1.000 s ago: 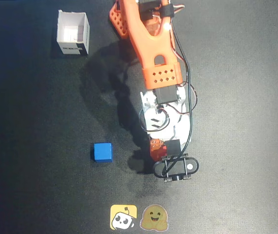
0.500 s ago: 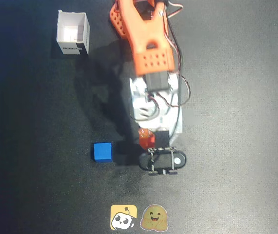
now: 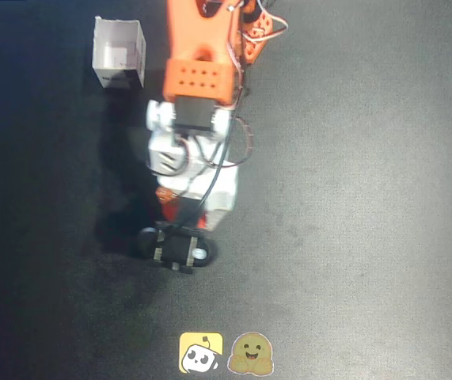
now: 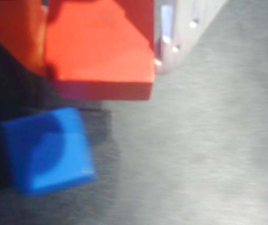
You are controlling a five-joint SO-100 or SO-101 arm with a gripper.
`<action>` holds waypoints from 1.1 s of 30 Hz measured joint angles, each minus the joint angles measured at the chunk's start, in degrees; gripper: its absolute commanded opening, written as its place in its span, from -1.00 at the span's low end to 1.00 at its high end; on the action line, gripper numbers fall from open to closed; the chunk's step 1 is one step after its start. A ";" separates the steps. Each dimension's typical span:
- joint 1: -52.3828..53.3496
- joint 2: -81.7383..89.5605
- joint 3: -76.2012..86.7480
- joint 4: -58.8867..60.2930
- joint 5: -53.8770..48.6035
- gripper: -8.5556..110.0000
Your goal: Put the red cube on top of the blue cube.
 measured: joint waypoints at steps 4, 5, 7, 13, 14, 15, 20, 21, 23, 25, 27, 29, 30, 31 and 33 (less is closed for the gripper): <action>3.52 0.00 0.00 0.70 -0.09 -0.84; 4.31 0.00 0.00 0.70 0.09 -0.84; 5.36 0.00 0.00 0.70 0.44 -0.84; 8.35 0.00 0.26 1.14 -3.52 -0.84; 8.61 0.00 0.26 1.14 -5.54 -0.84; 8.61 0.00 0.26 1.14 -7.29 -0.84; 9.23 0.00 0.26 0.70 -9.23 -0.84; 9.49 0.00 0.26 0.35 -8.44 -0.84; 9.67 0.00 0.26 -0.97 -7.21 -0.84; 9.49 0.00 0.26 -2.11 -6.86 -0.84; 9.23 0.00 0.26 -2.64 -4.92 -0.84; 8.96 0.00 0.26 -2.99 -2.46 -0.84; 8.70 -0.18 0.26 -3.16 -1.76 -0.84; 8.26 -0.53 0.26 -3.34 -1.49 -0.84; 7.38 -0.62 0.26 -3.43 -0.62 -0.84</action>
